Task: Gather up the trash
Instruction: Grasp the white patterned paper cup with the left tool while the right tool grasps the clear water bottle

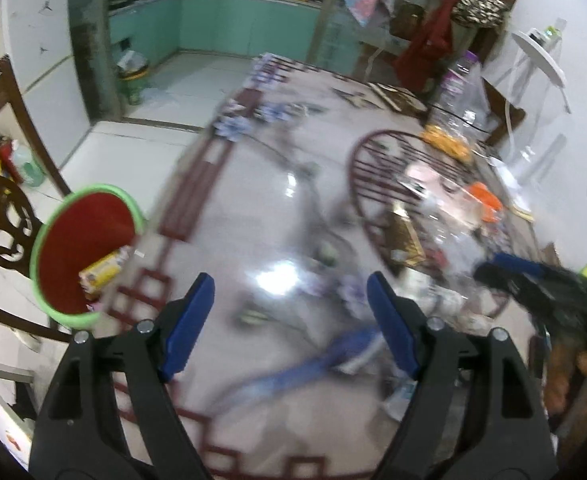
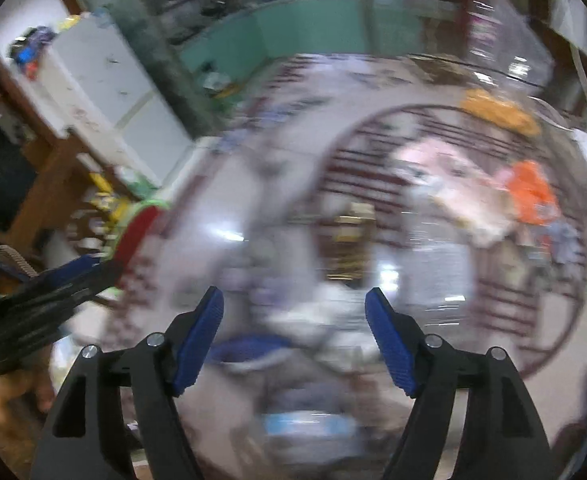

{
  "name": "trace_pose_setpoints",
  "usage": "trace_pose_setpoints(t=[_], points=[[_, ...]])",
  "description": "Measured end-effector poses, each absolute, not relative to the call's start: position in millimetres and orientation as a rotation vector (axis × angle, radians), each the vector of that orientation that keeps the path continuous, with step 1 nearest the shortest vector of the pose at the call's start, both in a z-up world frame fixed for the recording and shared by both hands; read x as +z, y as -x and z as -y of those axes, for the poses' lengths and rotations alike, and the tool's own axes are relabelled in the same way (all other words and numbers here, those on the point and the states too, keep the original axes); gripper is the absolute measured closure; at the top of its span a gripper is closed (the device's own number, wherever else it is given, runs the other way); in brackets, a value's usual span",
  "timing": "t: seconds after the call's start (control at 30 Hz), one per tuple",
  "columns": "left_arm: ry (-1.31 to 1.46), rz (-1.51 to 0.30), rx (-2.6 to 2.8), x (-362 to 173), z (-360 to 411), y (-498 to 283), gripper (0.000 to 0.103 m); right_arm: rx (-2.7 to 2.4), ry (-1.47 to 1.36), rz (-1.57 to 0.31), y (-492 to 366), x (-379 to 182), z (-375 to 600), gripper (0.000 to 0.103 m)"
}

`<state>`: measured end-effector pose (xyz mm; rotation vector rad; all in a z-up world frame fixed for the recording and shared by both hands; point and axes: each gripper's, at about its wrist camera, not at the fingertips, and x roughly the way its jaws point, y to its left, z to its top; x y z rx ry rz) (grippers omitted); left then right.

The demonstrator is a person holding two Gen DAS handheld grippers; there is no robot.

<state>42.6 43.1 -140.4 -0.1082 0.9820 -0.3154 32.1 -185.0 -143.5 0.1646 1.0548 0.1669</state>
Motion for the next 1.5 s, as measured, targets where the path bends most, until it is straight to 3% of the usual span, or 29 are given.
trace_pose_setpoints(t=[0.27, 0.4, 0.5, 0.67, 0.77, 0.8, 1.33, 1.5], points=[[0.150, -1.033, -0.394, -142.5, 9.5, -25.3, 0.024, -0.020, -0.171, -1.187, -77.0, -187.1, 269.9, 0.029], [0.172, -1.080, -0.417, -148.8, 35.5, -26.2, 0.023, 0.022, -0.169, -1.242, -84.0, -209.1, 267.5, 0.026], [0.189, -1.105, -0.443, -153.0, 51.4, -28.7, 0.023, 0.033, -0.146, -1.283, -91.8, -221.8, 262.4, 0.019], [0.233, -1.189, -0.439, -172.1, 71.8, -38.7, 0.023, 0.064, -0.116, -1.287, -103.4, -232.5, 260.7, 0.019], [0.278, -1.232, -0.426, -182.6, 75.0, -42.9, 0.023, 0.064, -0.101, -1.305, -106.5, -240.9, 267.0, 0.036], [0.279, -1.241, -0.415, -185.5, 75.8, -44.1, 0.023, 0.072, -0.121, -1.305, -106.4, -243.0, 270.3, 0.050], [0.373, -1.425, -0.385, -237.8, 101.5, -75.6, 0.024, 0.113, -0.311, -1.206, -81.1, -220.0, 305.2, 0.051], [0.430, -1.442, -0.438, -245.1, 107.5, -75.1, 0.044, 0.110, -0.320, -1.227, -80.6, -225.9, 305.3, 0.051]])
